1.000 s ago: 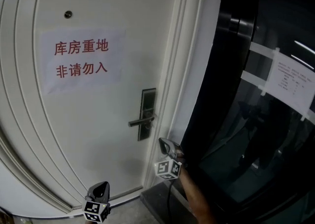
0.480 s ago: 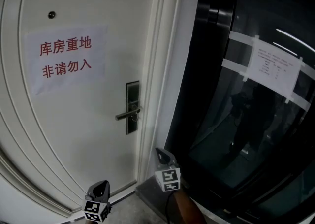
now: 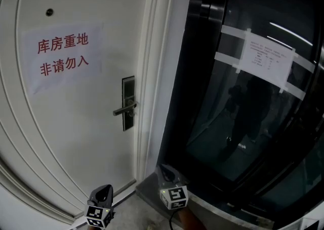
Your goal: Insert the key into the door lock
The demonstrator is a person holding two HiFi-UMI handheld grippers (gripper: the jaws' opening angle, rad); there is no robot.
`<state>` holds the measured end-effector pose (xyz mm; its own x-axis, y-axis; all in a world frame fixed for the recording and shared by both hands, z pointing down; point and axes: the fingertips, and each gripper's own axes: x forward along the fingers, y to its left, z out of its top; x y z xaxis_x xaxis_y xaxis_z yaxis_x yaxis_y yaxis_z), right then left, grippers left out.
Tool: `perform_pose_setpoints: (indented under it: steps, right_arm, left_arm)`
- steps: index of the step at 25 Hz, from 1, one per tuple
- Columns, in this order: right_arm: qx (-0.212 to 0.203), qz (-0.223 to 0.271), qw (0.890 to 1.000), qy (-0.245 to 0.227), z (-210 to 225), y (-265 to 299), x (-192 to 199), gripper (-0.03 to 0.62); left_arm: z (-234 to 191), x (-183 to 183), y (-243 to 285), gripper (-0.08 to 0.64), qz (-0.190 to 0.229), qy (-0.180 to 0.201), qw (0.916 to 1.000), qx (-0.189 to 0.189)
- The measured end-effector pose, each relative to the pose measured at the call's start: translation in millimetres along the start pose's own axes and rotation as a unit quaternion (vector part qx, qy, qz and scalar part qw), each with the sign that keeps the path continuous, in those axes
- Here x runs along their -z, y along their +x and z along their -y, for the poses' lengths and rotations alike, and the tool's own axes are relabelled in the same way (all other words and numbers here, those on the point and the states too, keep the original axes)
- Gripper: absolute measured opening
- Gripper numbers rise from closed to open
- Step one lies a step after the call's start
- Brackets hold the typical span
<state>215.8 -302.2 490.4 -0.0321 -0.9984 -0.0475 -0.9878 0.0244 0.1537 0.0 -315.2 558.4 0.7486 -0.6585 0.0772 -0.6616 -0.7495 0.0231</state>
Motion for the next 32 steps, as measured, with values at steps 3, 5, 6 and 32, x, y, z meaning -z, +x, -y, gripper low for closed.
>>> perform_pose_setpoints:
  steps: [3, 5, 6, 32]
  right_arm:
    - [0.010, -0.001, 1.000, 0.011, -10.0, -23.9, 3.7, 0.002]
    - [0.013, -0.001, 1.000, 0.026, -16.8, -38.9, 5.1, 0.002]
    - [0.015, -0.001, 0.999, 0.032, -19.5, -46.4, 5.3, 0.002]
    - [0.095, -0.023, 0.994, 0.049, -33.6, -156.7, 24.2, 0.002]
  left_arm:
    - [5.1, 2.5, -9.1, 0.002, -0.002, 0.003, 0.9999, 0.014]
    - [8.9, 4.2, -15.4, 0.002, -0.002, 0.004, 0.9998, 0.022]
    - [10.9, 5.2, -18.5, 0.002, -0.003, 0.004, 0.9997, 0.026]
    - [67.7, 4.3, -54.9, 0.002, 0.006, 0.009, 0.9941, 0.108]
